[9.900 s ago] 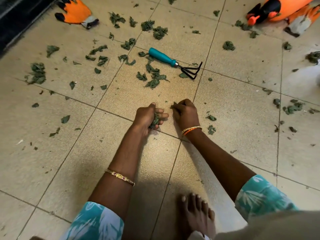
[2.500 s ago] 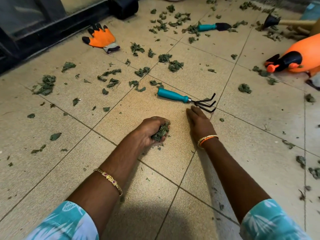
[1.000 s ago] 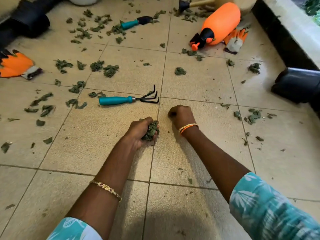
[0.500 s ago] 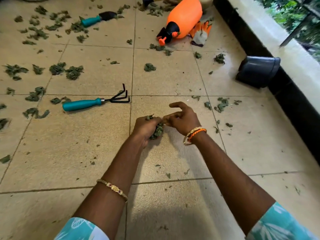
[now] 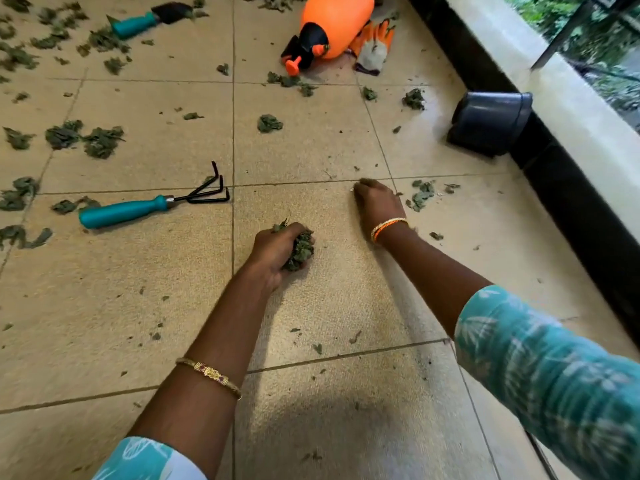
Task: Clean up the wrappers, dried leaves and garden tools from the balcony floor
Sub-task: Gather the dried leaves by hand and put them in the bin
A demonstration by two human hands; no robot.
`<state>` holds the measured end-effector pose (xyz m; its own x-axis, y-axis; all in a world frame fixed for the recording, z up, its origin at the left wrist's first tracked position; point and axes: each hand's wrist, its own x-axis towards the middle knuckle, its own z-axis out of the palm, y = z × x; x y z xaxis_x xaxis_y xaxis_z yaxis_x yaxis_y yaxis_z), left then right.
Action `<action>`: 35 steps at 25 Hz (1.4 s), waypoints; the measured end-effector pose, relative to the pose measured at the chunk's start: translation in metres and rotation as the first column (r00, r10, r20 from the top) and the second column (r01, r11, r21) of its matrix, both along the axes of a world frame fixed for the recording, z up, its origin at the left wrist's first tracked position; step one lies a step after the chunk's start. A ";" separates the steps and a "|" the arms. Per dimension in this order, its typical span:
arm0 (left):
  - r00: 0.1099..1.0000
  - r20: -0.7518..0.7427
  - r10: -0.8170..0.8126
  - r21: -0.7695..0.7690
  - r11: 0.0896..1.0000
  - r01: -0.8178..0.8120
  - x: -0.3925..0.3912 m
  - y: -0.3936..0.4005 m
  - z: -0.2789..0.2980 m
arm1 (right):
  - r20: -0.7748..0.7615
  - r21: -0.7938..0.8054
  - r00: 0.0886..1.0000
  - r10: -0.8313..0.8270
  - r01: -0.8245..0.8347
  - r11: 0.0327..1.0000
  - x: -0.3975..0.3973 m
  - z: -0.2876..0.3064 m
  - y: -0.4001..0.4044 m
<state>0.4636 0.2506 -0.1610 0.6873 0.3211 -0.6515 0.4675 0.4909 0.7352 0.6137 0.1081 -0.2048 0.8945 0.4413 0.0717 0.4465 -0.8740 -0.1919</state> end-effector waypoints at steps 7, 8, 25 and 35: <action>0.998 0.006 -0.061 -0.004 0.998 0.061 0.009 -0.012 0.000 | 0.047 0.244 0.995 -0.085 0.071 0.967 0.010 0.021 -0.010; 0.998 0.007 -0.065 -0.008 0.998 0.065 0.010 -0.014 -0.001 | 0.026 0.301 0.988 -0.153 0.138 0.943 0.017 0.027 -0.020; 0.986 0.019 -0.165 -0.043 0.985 0.166 0.017 -0.049 0.001 | -0.157 0.409 0.974 -0.165 0.217 0.886 -0.044 0.013 -0.052; 0.982 -0.028 -0.187 -0.105 0.977 0.183 0.012 -0.082 0.003 | -0.504 0.566 0.851 -0.151 0.457 0.686 -0.128 0.045 -0.048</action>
